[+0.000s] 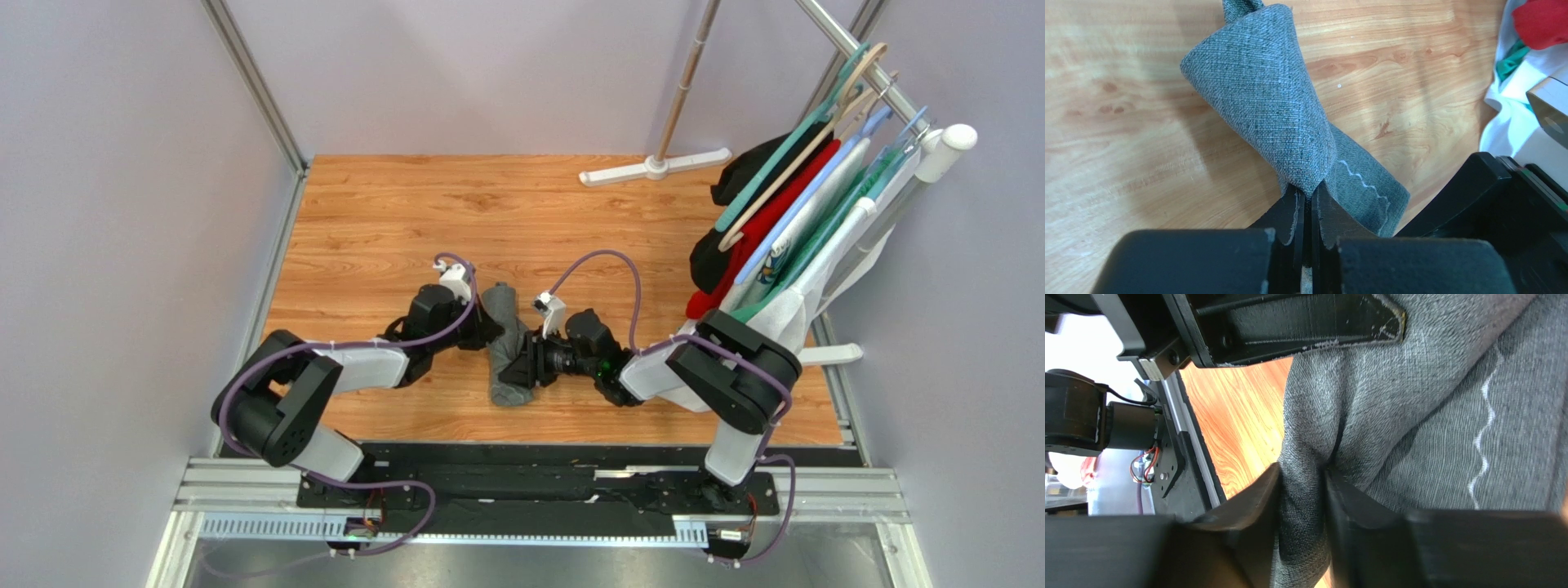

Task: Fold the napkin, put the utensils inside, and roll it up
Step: Roll the napkin with the utensil

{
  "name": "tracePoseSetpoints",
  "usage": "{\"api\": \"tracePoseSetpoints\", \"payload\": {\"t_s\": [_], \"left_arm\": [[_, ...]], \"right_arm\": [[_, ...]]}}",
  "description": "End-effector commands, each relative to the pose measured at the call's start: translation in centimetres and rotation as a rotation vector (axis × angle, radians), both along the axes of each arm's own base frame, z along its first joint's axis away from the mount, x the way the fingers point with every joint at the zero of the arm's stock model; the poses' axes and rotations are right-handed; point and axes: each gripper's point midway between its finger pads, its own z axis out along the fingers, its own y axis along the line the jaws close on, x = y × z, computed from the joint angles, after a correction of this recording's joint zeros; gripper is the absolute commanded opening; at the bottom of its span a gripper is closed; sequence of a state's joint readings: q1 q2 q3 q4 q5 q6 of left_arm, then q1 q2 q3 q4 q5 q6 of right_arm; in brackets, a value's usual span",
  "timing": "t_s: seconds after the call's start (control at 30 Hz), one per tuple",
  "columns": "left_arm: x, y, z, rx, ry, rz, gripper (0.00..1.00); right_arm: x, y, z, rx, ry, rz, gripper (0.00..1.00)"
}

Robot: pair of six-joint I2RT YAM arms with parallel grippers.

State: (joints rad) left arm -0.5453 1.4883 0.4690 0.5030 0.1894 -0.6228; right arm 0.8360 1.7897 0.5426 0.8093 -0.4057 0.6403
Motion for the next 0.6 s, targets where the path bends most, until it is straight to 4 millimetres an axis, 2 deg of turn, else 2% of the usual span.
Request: {"api": "tracePoseSetpoints", "payload": {"t_s": [0.0,0.03,0.07,0.13,0.17,0.23,0.37,0.43,0.5,0.57], "left_arm": [[0.3,0.4,0.7,0.129,-0.020,-0.014,0.00],[0.6,0.3,1.0,0.145,-0.031,-0.013,0.00],[0.1,0.1,0.5,0.174,-0.010,-0.028,0.00],[0.5,-0.1,0.8,0.207,-0.022,-0.024,0.00],[0.1,-0.3,0.2,0.232,-0.002,-0.034,0.00],[0.4,-0.6,0.3,0.245,-0.002,-0.039,0.00],[0.2,-1.0,-0.4,0.298,0.018,-0.054,0.00],[0.3,-1.5,-0.1,0.304,0.015,-0.070,0.00],[0.5,-1.5,-0.2,0.332,0.011,-0.058,0.00],[0.3,-1.5,-0.5,0.361,0.022,-0.066,0.00]], "right_arm": [[0.6,-1.0,0.0,-0.097,-0.037,-0.014,0.51],[0.7,-1.0,0.5,-0.090,-0.048,-0.016,0.55],[0.7,-1.1,0.8,-0.087,-0.050,-0.016,0.73],[0.6,-1.1,1.8,-0.072,-0.058,-0.019,0.86],[0.6,-1.2,2.0,-0.071,-0.060,-0.024,0.87],[0.5,-1.6,2.3,-0.077,-0.063,-0.034,0.88],[0.7,-2.8,3.8,-0.089,-0.093,-0.088,0.97],[0.7,-3.9,3.0,-0.145,-0.081,-0.115,0.97],[1.1,-4.7,3.1,-0.175,-0.087,-0.162,0.97],[1.4,-5.0,3.4,-0.180,-0.093,-0.187,0.89]]}}
